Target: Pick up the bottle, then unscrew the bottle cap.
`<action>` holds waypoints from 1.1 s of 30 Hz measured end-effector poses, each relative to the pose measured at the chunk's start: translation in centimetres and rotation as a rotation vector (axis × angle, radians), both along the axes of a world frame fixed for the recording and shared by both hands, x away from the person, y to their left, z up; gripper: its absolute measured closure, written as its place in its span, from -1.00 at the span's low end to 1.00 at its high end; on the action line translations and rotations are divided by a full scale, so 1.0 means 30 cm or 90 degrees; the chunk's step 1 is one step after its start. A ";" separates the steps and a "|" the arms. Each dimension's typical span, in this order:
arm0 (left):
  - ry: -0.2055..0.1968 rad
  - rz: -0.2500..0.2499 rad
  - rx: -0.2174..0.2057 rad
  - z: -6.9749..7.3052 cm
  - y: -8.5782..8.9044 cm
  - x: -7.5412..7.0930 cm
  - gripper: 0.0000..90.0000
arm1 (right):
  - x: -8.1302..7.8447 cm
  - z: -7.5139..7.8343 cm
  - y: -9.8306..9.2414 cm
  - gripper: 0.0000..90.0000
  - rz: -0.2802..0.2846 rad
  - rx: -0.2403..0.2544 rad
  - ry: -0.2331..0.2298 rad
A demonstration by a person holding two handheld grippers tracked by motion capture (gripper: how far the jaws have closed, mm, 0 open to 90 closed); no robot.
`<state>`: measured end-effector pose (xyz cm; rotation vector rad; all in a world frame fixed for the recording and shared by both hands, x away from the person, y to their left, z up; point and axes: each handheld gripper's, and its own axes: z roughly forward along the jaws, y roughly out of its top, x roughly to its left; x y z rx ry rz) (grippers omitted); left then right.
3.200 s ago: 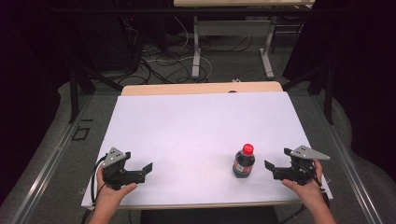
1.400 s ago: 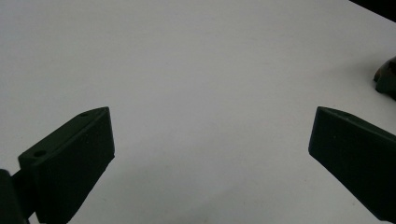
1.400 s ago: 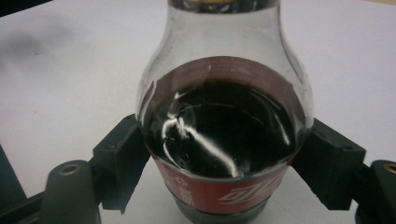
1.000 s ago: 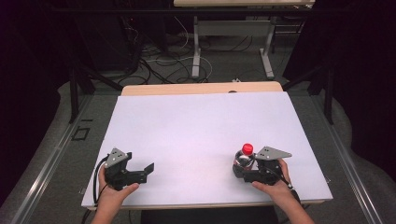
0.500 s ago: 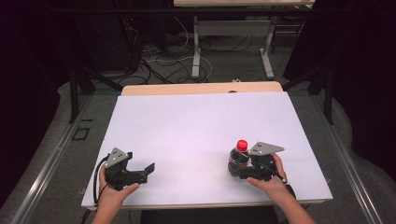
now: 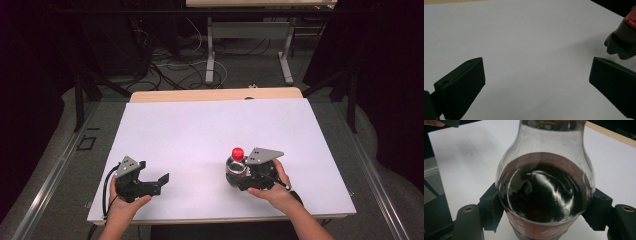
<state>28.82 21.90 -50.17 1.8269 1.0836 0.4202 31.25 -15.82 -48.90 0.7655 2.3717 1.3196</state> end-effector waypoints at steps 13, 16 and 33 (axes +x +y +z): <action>-0.017 -0.074 -0.006 0.105 -0.105 0.011 -0.91 | -0.013 0.025 0.077 -0.36 0.054 0.006 0.011; -0.022 -0.106 -0.006 0.138 -0.149 0.022 -0.87 | -0.017 0.027 0.085 -0.36 0.067 0.009 0.012; -0.002 -0.261 -0.013 0.284 -0.360 0.061 -0.76 | -0.014 0.001 0.084 -0.36 0.062 0.010 0.026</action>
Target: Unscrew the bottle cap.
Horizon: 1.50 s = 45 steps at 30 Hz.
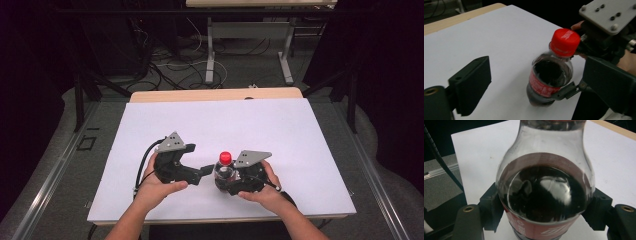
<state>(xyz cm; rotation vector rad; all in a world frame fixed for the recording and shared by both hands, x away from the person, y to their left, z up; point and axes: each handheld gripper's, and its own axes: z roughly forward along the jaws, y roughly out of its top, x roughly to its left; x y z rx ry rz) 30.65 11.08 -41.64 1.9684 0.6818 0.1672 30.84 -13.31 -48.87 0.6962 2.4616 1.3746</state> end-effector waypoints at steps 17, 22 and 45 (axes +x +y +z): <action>0.001 -0.053 0.013 0.034 -0.070 0.008 -0.45 | -0.008 -0.005 -0.001 -0.36 0.009 0.020 0.008; 0.005 -0.089 0.018 0.039 -0.097 0.020 -0.20 | -0.010 -0.001 0.000 -0.36 0.024 0.020 0.001; -0.003 -0.114 0.011 0.061 -0.126 0.013 0.35 | -0.024 0.004 0.004 -0.35 0.039 0.038 -0.003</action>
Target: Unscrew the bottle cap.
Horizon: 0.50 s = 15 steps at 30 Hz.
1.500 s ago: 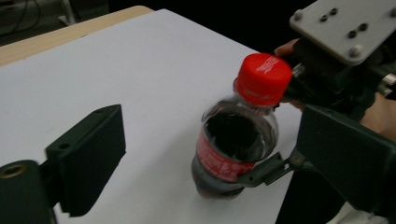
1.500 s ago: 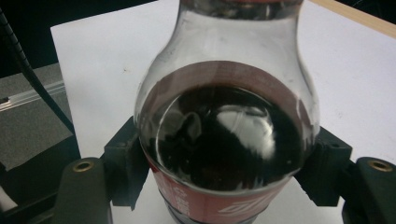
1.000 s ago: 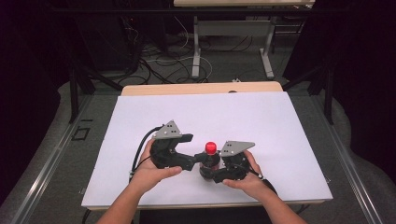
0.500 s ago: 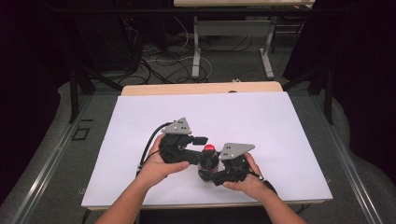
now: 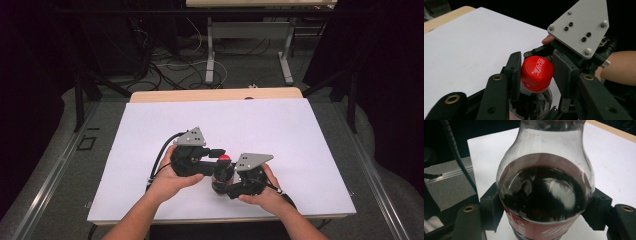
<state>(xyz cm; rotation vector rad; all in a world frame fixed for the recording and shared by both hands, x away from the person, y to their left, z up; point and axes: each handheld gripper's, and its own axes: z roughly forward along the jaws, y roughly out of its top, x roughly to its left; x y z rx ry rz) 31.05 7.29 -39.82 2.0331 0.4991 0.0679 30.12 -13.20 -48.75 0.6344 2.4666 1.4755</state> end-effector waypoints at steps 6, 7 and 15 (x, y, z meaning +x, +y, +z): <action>-0.025 0.089 0.000 0.001 -0.033 -0.043 0.35 | -0.005 0.007 0.001 -0.35 -0.038 -0.004 0.000; -0.026 0.100 0.006 0.002 -0.037 -0.051 0.35 | -0.006 0.008 0.003 -0.35 -0.045 -0.005 0.001; -0.039 0.241 0.008 -0.009 -0.085 -0.105 0.36 | -0.015 0.001 0.025 -0.35 -0.110 -0.010 -0.006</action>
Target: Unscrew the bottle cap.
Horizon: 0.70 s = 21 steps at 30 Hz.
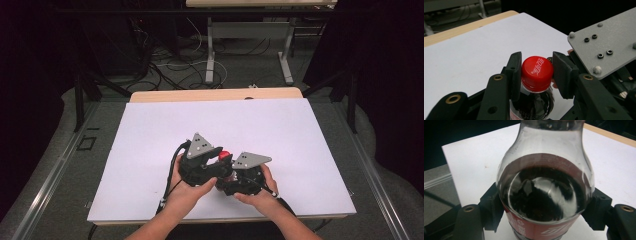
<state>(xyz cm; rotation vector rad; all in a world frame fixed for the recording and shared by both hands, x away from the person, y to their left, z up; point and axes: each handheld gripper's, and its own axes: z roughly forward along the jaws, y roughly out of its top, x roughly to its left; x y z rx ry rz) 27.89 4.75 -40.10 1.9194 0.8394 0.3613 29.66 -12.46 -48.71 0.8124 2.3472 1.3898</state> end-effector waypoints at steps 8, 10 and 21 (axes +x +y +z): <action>0.026 -0.051 -0.001 0.017 0.021 0.026 0.18 | 0.001 0.007 -0.017 -0.35 0.040 0.011 0.001; 0.040 -0.127 -0.027 0.028 0.059 0.059 0.07 | -0.004 0.013 -0.018 -0.35 0.060 0.024 0.005; 0.074 -0.352 -0.059 0.028 0.148 0.140 0.15 | -0.015 0.035 -0.024 -0.35 0.150 0.033 -0.002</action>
